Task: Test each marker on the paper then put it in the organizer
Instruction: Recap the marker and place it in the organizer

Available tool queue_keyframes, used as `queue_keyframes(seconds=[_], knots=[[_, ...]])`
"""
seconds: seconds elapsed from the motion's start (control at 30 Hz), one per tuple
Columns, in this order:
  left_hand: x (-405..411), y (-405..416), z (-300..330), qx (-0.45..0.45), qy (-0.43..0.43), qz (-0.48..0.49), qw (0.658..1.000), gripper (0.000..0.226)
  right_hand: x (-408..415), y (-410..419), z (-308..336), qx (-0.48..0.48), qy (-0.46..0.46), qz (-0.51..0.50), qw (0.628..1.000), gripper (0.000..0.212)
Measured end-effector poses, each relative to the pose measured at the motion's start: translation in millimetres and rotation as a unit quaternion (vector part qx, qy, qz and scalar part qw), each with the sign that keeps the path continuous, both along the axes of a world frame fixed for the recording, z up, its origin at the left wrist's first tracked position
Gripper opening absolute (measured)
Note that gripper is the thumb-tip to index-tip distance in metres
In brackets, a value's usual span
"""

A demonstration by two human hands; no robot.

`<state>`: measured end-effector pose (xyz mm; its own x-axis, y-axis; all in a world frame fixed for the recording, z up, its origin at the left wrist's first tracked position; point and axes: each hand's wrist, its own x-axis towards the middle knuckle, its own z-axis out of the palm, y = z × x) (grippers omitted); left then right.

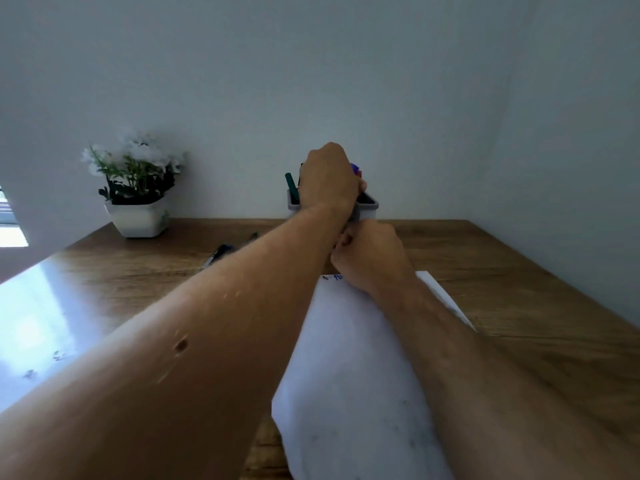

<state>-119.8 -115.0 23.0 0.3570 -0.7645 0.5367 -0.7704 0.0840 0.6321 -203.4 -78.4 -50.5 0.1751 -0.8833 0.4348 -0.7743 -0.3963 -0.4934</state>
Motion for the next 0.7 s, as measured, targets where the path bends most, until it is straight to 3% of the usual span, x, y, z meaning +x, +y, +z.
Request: queue_keyframes(seconds=[0.17, 0.47, 0.6, 0.7], knots=[[15, 24, -9, -0.03, 0.071, -0.009, 0.997, 0.013, 0, 6, 5, 0.014, -0.014, 0.002, 1.0, 0.026], [31, 72, -22, -0.072, 0.107, -0.012, 0.992, 0.012, 1, 19, 11, 0.019, 0.005, 0.001, 1.0, 0.017], [38, 89, -34, -0.037, 0.054, -0.007, 0.998, 0.013, 1, 25, 13, 0.02, 0.0, -0.001, 1.0, 0.012], [43, 95, -45, -0.015, -0.085, 0.048, 0.995, 0.007, 0, 27, 13, 0.023, -0.001, -0.004, 1.0, 0.011]])
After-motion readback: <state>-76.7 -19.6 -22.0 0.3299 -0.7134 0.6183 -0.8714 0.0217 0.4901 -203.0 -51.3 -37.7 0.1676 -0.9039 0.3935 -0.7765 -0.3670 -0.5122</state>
